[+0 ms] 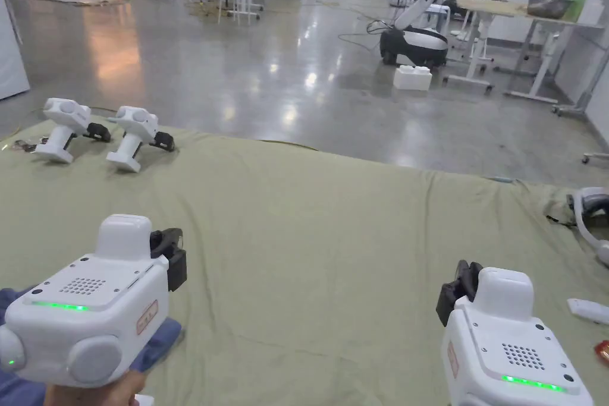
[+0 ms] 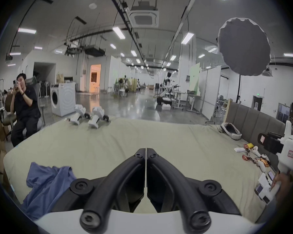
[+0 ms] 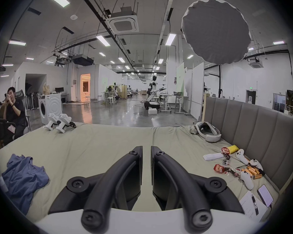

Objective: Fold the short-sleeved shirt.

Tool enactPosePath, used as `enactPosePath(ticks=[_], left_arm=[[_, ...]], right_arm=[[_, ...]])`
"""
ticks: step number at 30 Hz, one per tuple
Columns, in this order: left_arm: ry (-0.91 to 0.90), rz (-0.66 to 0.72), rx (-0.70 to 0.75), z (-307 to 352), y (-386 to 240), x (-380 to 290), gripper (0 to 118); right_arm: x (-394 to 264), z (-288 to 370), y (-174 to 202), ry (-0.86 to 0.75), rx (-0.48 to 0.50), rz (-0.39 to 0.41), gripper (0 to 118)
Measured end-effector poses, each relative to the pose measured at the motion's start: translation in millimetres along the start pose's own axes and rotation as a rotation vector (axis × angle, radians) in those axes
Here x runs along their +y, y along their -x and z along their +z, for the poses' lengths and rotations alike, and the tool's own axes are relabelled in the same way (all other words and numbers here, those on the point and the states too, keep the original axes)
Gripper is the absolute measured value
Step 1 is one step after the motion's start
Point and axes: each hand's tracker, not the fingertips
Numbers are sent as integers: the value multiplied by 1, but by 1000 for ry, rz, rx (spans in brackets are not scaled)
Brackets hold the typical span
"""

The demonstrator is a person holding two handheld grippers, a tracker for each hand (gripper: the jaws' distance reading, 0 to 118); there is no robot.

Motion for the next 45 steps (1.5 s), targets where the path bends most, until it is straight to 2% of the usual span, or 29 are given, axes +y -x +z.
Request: enactPosePath(ticks=[9,12,13,16,22,23,26,27,28,31,32,34,35,36,39,41,45], left_arm=[[329,88,152,35,130,-23,4],[430,126,188,35,159,-34,9],[466,151,191,33,169,-38,16],[575,209,167,24,192,-54,73],[729,152,164,-2,209,-87,75],[774,163,208,14,203,-74,75],[859,132,245,-12,223,-103,75],[899,113,276,-10,222,-106,74],[915,107,273,-50,241,-145,74],[837,100,271,-53,240,-148,71],[823,95,275,-54,239,-150,61],[858,43,255,-48,241,-143,26],[853,33,234,-48,241,-143,14],[860,4,262,-47,226,-144,6],[862,-35,295,-48,229,-149,3],[849,-9,296,-49,196,-148,3],[708,40,254,-32,202,-130,3]], right_arm=[[-14,-6,24,43,76,40,13],[-20,-8,31,71,100,44,13],[-22,-8,33,77,107,46,13],[-27,-9,37,99,118,58,13],[-36,-10,39,135,122,73,13],[-37,-10,40,140,122,76,13],[-40,-11,41,158,116,84,13],[-41,-12,42,172,105,94,13],[-43,-13,44,189,84,109,13],[-48,-17,43,214,94,92,13],[-49,-18,44,222,91,90,13],[-53,-20,47,236,88,91,13],[-55,-20,49,242,87,94,13],[-56,-21,51,253,82,104,13],[-60,-20,55,266,90,110,13],[-61,-19,56,269,94,116,13],[-60,-18,54,265,96,116,13]])
